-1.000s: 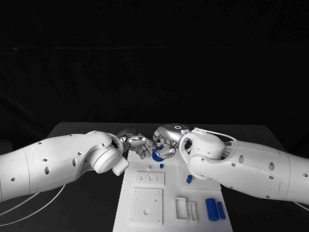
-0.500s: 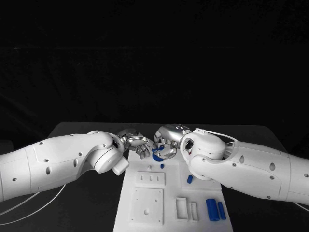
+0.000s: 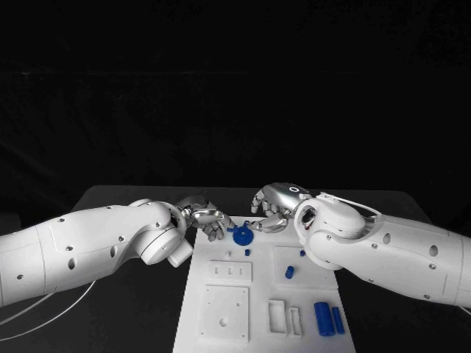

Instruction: Assemble the parts on the task board

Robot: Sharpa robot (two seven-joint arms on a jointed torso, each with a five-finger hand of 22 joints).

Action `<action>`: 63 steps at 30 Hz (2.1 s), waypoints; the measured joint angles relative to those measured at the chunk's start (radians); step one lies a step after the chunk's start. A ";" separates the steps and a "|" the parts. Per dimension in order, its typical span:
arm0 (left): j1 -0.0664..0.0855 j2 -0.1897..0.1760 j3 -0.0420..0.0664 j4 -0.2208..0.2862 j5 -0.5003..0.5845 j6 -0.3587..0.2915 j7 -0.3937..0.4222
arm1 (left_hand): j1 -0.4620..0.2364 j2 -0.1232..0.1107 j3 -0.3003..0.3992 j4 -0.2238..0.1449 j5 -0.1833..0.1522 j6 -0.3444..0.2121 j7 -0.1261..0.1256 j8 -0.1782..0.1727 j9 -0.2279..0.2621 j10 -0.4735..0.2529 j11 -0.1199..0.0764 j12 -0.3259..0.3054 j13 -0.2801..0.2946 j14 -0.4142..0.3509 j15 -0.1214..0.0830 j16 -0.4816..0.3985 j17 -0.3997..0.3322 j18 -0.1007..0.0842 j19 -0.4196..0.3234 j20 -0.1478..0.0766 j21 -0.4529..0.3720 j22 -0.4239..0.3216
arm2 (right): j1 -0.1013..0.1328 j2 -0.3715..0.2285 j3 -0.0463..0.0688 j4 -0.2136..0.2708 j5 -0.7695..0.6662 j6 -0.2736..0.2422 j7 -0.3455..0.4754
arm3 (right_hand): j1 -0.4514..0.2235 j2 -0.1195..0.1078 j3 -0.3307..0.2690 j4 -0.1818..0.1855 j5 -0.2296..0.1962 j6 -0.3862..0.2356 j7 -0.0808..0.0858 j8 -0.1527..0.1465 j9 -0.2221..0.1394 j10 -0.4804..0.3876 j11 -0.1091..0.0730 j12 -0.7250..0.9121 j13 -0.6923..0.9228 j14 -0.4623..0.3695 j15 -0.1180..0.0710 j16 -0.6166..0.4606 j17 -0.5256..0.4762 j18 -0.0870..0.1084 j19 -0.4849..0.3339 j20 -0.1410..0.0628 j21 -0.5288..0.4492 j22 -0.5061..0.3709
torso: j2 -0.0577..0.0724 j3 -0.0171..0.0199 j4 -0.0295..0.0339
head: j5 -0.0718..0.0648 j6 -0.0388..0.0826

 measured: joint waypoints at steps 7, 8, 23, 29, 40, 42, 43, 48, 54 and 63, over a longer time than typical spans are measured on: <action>0.000 -0.009 -0.005 0.008 -0.134 -0.006 -0.027 | 0.005 -0.005 0.000 0.000 0.004 0.000 0.000 -0.003 0.000 0.005 -0.005 0.006 0.005 0.005 -0.005 0.008 0.001 0.000 0.000 0.000 0.008 0.000 | 0.000 -0.079 0.000 -0.010 0.024 -0.063 0.036 | 0.008 0.000 -0.007 -0.005 0.066 -0.007 0.001 0.000 0.003 -0.009 0.002 -0.008 -0.020 -0.008 0.001 -0.014 -0.006 0.000 -0.011 0.005 -0.022 -0.011 | 0.000 -0.0007 0.0005 | 0.000 -0.005; 0.000 -0.010 -0.005 0.008 -0.151 -0.007 -0.032 | 0.006 -0.006 0.000 0.000 0.006 0.000 0.000 -0.004 0.000 0.005 -0.005 0.007 0.007 0.007 -0.005 0.009 0.002 0.000 0.000 0.000 0.008 0.000 | 0.000 -0.086 0.001 -0.013 0.027 -0.069 0.039 | 0.014 0.000 -0.004 -0.008 0.070 -0.009 0.000 0.000 0.003 -0.009 0.002 -0.008 -0.021 -0.008 0.001 -0.014 -0.006 0.000 -0.011 0.005 -0.022 -0.011 | 0.000 -0.0006 -0.0001 | 0.001 -0.005; -0.003 -0.009 -0.023 0.045 -0.296 -0.012 -0.105 | 0.006 -0.020 -0.002 -0.001 0.033 0.019 0.010 0.004 0.000 0.026 -0.017 0.054 0.044 0.048 -0.022 0.051 0.017 0.000 0.009 -0.002 0.045 0.000 | 0.007 -0.107 0.026 -0.108 0.112 -0.149 0.095 | 0.044 -0.001 0.023 -0.005 0.081 -0.006 -0.007 0.004 0.011 -0.005 -0.001 -0.008 -0.041 -0.006 -0.001 -0.022 -0.007 0.000 -0.008 0.009 -0.033 -0.013 | 0.000 0.0038 -0.0009 | -0.001 -0.036; -0.021 -0.011 -0.024 0.062 -0.314 -0.020 -0.126 | 0.001 -0.025 -0.003 0.000 0.033 0.029 0.008 0.004 0.000 0.034 -0.022 0.080 0.065 0.054 -0.028 0.074 0.030 0.000 0.009 -0.002 0.062 0.000 | 0.013 -0.097 0.028 -0.144 0.152 -0.166 0.115 | 0.044 -0.001 0.026 -0.008 0.100 -0.006 -0.007 0.004 0.013 -0.005 -0.001 -0.008 -0.048 -0.004 -0.002 -0.022 -0.007 0.000 -0.008 0.009 -0.033 -0.013 | 0.001 0.0032 -0.0003 | -0.001 -0.051; -0.061 -0.012 -0.024 0.094 -0.358 -0.055 -0.145 | -0.010 -0.036 -0.002 0.014 0.000 0.048 -0.005 0.001 0.000 0.052 -0.038 0.129 0.088 0.071 -0.046 0.114 0.045 0.000 0.018 -0.004 0.097 0.000 | 0.017 -0.095 0.028 -0.149 0.179 -0.178 0.130 | 0.044 -0.001 0.026 -0.008 0.111 -0.006 -0.007 0.008 0.015 -0.005 -0.001 -0.008 -0.053 -0.004 -0.002 -0.022 -0.006 0.000 -0.008 0.009 -0.033 -0.013 | 0.001 0.0007 0.0013 | -0.001 -0.074; -0.073 -0.011 -0.024 0.094 -0.372 -0.061 -0.148 | -0.011 -0.037 0.000 0.016 0.000 0.050 -0.007 -0.001 0.000 0.055 -0.041 0.138 0.092 0.072 -0.046 0.121 0.047 0.000 0.020 -0.005 0.101 0.000 | 0.017 -0.095 0.028 -0.149 0.181 -0.178 0.131 | 0.044 -0.001 0.026 -0.008 0.111 -0.006 -0.007 0.008 0.015 -0.005 -0.001 -0.008 -0.053 -0.004 -0.002 -0.022 -0.006 0.000 -0.008 0.009 -0.033 -0.013 | 0.001 0.0006 0.0011 | -0.001 -0.076; -0.079 -0.010 -0.024 0.093 -0.379 -0.062 -0.149 | -0.013 -0.039 0.002 0.018 -0.002 0.051 -0.008 -0.001 0.000 0.057 -0.043 0.147 0.095 0.075 -0.050 0.127 0.048 0.000 0.025 -0.006 0.110 0.000 | 0.017 -0.095 0.028 -0.149 0.182 -0.179 0.131 | 0.044 -0.001 0.026 -0.008 0.111 -0.006 -0.007 0.008 0.015 -0.005 -0.001 -0.008 -0.053 -0.004 -0.002 -0.022 -0.006 0.000 -0.008 0.009 -0.033 -0.013 | 0.001 0.0007 0.0010 | -0.001 -0.079; -0.097 -0.006 -0.024 0.093 -0.411 -0.068 -0.156 | -0.009 -0.044 0.001 0.023 -0.002 0.058 -0.014 -0.015 0.000 0.064 -0.050 0.205 0.116 0.089 -0.063 0.165 0.057 0.000 0.050 -0.014 0.159 -0.001 | 0.017 -0.095 0.028 -0.149 0.185 -0.179 0.132 | 0.044 -0.001 0.026 -0.008 0.115 -0.005 -0.007 0.008 0.015 -0.005 -0.001 -0.008 -0.054 -0.004 -0.002 -0.022 -0.006 0.000 -0.007 0.009 -0.033 -0.013 | 0.001 0.0008 -0.0003 | -0.001 -0.084; -0.102 -0.006 -0.024 0.090 -0.434 -0.068 -0.161 | -0.008 -0.044 -0.001 0.027 -0.006 0.067 -0.024 -0.036 0.000 0.073 -0.059 0.324 0.174 0.105 -0.091 0.245 0.084 0.000 0.137 -0.032 0.235 -0.001 | 0.017 -0.095 0.028 -0.149 0.187 -0.179 0.132 | 0.044 -0.001 0.026 -0.008 0.115 -0.002 -0.007 0.008 0.015 -0.005 -0.001 -0.008 -0.054 -0.004 -0.002 -0.022 -0.005 0.000 -0.007 0.009 -0.033 -0.013 | 0.002 0.0012 -0.0015 | -0.001 -0.089; -0.103 -0.004 -0.024 0.095 -0.466 -0.057 -0.173 | -0.004 -0.043 -0.002 0.021 -0.010 0.069 -0.026 -0.057 0.000 0.058 -0.051 0.549 0.337 0.099 -0.100 0.352 0.126 0.031 0.210 -0.070 0.353 -0.001 | 0.017 -0.094 0.028 -0.147 0.188 -0.178 0.132 | 0.044 -0.001 0.026 -0.008 0.139 -0.002 -0.007 0.008 0.016 -0.005 -0.001 -0.003 -0.059 -0.004 -0.002 -0.022 -0.004 0.000 -0.004 0.005 -0.033 -0.012 | 0.002 0.0019 -0.0022 | -0.001 -0.096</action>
